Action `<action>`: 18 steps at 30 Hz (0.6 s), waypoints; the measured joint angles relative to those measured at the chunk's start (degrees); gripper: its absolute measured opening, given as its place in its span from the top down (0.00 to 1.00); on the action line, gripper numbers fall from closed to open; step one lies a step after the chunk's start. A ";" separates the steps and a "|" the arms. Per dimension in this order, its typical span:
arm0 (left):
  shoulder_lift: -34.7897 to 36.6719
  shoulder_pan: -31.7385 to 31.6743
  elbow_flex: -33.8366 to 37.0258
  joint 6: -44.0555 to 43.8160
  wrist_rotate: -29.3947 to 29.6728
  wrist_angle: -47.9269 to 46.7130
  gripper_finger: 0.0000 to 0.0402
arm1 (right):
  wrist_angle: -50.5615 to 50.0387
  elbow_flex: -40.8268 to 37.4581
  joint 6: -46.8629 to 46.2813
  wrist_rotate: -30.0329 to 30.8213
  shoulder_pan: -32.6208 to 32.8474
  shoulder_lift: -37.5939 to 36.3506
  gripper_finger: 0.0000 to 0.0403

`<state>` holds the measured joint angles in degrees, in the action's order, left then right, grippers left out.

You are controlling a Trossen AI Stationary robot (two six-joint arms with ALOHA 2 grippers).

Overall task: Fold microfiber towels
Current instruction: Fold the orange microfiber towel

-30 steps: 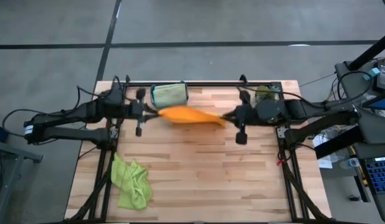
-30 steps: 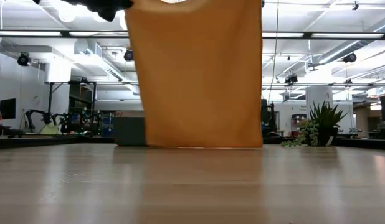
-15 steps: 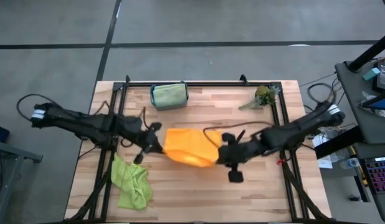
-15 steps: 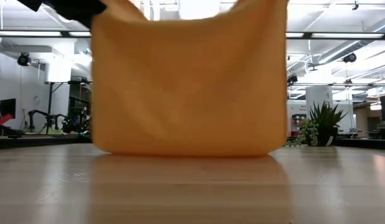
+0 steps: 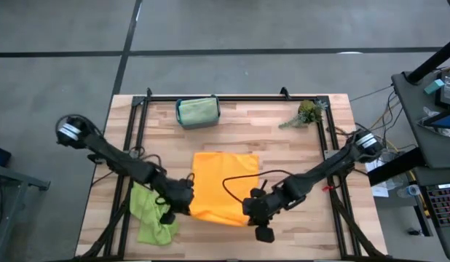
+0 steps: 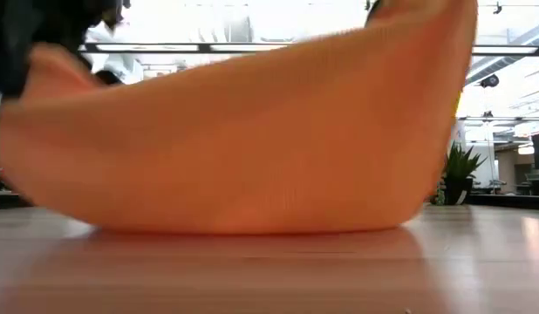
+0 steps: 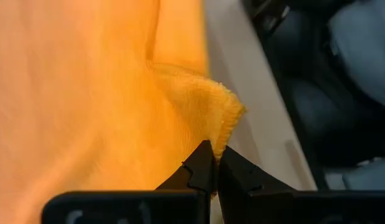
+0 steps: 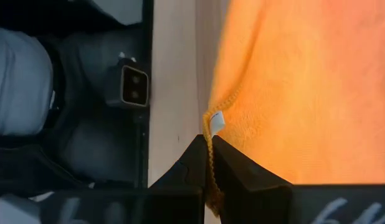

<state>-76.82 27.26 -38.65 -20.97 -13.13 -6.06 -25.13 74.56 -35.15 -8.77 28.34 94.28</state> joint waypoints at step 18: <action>7.92 -0.43 1.40 -0.70 14.11 -10.48 1.00 | -8.15 0.00 1.74 10.16 -0.79 1.36 0.98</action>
<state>-68.90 26.83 -37.25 -21.67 0.98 -16.54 -33.28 74.56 -33.40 1.39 27.55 95.64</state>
